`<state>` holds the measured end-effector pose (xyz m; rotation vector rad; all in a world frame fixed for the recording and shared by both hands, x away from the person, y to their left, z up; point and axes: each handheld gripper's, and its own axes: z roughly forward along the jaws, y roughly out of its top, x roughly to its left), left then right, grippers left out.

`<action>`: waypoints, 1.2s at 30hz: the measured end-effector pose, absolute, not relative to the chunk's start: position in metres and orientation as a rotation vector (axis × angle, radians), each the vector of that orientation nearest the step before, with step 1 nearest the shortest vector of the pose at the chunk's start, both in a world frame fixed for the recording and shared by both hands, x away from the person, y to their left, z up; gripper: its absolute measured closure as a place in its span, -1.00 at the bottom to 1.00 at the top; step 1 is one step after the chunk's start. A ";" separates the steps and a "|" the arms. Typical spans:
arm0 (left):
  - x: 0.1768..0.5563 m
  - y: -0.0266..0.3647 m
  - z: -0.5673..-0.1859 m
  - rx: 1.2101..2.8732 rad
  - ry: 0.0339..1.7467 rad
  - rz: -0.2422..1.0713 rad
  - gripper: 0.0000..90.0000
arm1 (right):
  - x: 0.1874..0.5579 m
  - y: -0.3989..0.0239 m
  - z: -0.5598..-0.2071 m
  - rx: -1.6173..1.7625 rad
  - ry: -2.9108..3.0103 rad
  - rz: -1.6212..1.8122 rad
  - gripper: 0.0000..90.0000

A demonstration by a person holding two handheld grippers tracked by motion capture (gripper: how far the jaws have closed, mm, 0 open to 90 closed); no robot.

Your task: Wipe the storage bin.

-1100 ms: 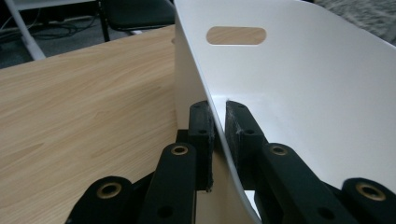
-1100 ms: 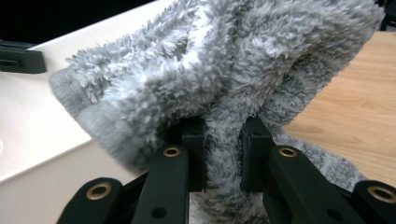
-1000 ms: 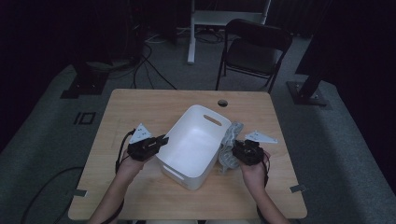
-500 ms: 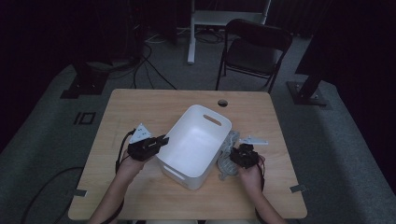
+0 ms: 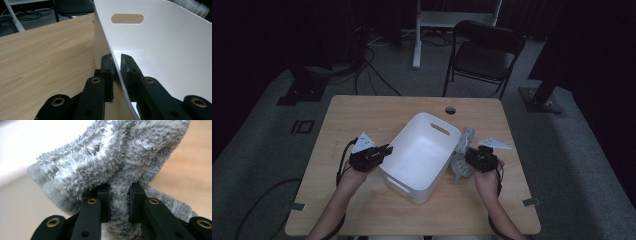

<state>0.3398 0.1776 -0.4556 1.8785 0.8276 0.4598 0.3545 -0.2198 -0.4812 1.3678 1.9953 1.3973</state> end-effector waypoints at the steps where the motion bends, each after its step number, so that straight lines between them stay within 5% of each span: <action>1: 0.340 0.177 -0.456 1.880 0.823 0.460 0.80 | 0.355 -0.222 -0.476 1.362 1.980 1.416 0.69; 25: 0.341 0.178 -0.457 1.872 0.808 0.452 0.80 | 0.379 -0.213 -0.531 1.480 2.091 1.200 0.70; 36: 0.342 0.179 -0.459 1.835 0.828 0.445 0.77 | 0.376 -0.218 -0.522 1.481 2.078 1.217 0.69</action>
